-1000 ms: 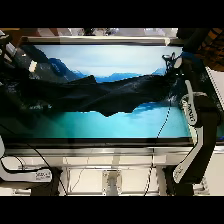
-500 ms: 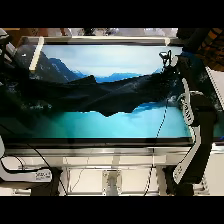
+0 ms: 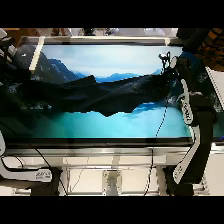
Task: Fold the clothes and pants, and hang the long-sleeved shirts on hangers.
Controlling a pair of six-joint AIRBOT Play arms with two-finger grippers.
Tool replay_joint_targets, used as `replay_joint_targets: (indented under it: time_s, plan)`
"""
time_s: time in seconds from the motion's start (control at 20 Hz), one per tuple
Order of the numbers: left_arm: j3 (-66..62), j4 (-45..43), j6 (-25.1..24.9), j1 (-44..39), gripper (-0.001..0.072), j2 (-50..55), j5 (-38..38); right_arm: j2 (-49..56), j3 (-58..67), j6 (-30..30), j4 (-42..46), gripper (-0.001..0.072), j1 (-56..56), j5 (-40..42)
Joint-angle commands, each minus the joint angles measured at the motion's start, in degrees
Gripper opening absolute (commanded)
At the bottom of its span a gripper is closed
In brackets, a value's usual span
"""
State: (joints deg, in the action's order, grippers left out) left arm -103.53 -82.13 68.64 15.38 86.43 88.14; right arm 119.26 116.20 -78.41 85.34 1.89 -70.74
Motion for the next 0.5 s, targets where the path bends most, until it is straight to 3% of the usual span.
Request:
replay_joint_targets:
  time_s: [0.0,0.05,0.25,0.45]
  plan:
    - [0.00,1.92,0.00,-0.02,0.0020,1.16,0.04,1.29,-0.17,2.14,-3.52,0.0093,-1.25,-1.66]
    - [0.00,2.64,-0.02,-0.04,0.0020,1.31,0.04,1.25,-0.15,2.78,-3.37,0.0017,-2.01,-1.79]
    - [-0.04,3.34,0.04,-0.02,0.0020,0.85,0.83,0.07,2.58,2.08,-0.37,0.0016,-3.10,-3.93]
    - [-0.09,3.34,1.03,-0.02,0.0020,-2.93,-3.63,-9.77,2.62,1.11,6.69,0.0015,-0.44,-3.80]
